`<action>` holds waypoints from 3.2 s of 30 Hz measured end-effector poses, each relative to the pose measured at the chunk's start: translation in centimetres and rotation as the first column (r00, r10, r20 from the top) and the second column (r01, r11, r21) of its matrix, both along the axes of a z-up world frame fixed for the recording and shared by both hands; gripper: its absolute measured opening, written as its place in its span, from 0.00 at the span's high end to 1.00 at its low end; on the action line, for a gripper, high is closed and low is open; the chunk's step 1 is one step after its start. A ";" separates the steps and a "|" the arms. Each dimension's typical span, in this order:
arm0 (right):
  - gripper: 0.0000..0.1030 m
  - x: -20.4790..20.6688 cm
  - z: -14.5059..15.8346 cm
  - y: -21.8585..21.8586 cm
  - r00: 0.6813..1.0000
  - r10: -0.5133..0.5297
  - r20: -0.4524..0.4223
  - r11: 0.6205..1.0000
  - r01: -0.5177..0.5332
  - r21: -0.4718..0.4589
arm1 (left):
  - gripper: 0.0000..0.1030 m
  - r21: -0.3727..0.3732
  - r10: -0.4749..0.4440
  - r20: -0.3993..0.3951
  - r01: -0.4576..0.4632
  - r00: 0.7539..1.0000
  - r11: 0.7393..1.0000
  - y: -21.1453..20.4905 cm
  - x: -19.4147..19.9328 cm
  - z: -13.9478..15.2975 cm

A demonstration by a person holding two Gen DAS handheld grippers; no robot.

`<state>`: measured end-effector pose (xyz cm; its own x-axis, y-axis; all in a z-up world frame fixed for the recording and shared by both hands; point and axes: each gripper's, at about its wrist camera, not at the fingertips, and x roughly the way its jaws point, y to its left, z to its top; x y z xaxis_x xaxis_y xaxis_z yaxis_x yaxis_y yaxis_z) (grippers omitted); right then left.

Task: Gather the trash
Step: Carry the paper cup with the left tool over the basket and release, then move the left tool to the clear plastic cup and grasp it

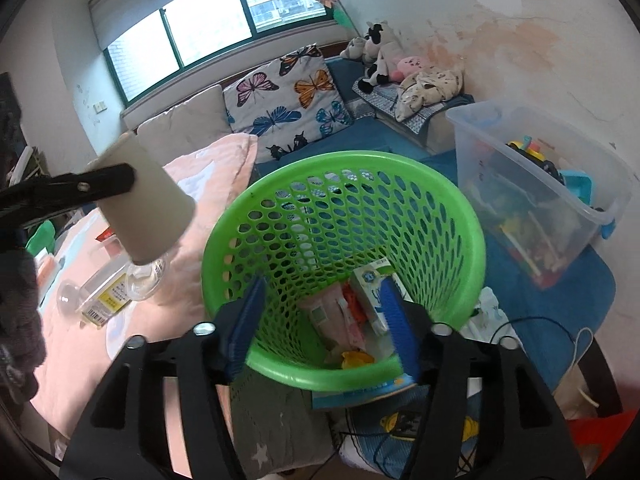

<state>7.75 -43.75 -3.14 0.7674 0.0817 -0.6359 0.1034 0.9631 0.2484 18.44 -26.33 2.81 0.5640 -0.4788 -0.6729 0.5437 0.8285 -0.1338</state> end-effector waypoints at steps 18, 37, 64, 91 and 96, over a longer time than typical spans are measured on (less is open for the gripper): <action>0.37 -2.0 -0.5 -0.4 1.000 -0.013 0.000 0.999 0.013 0.041 | 0.33 -0.011 -0.058 -0.075 0.058 0.995 0.998 -4.9 0.6 -2.4; 0.32 -2.4 0.3 2.9 0.999 0.047 0.014 0.997 -0.048 0.053 | 0.32 -0.020 0.106 -0.032 -0.107 0.994 0.994 4.8 -2.5 -1.6; 0.24 -0.7 1.3 10.2 0.985 0.171 0.015 0.985 -0.171 0.027 | 0.32 0.080 0.402 0.005 -0.401 0.915 0.912 22.7 -4.3 -5.1; 0.22 1.2 0.4 13.9 0.967 0.256 -0.020 0.967 -0.256 0.003 | 0.59 0.124 0.362 -0.025 -0.357 0.932 0.926 22.6 -2.9 -8.7; 0.22 2.1 0.3 14.7 0.959 0.283 -0.031 0.959 -0.284 -0.018 | 0.69 0.109 0.346 -0.023 -0.341 0.938 0.934 22.5 -3.0 -8.4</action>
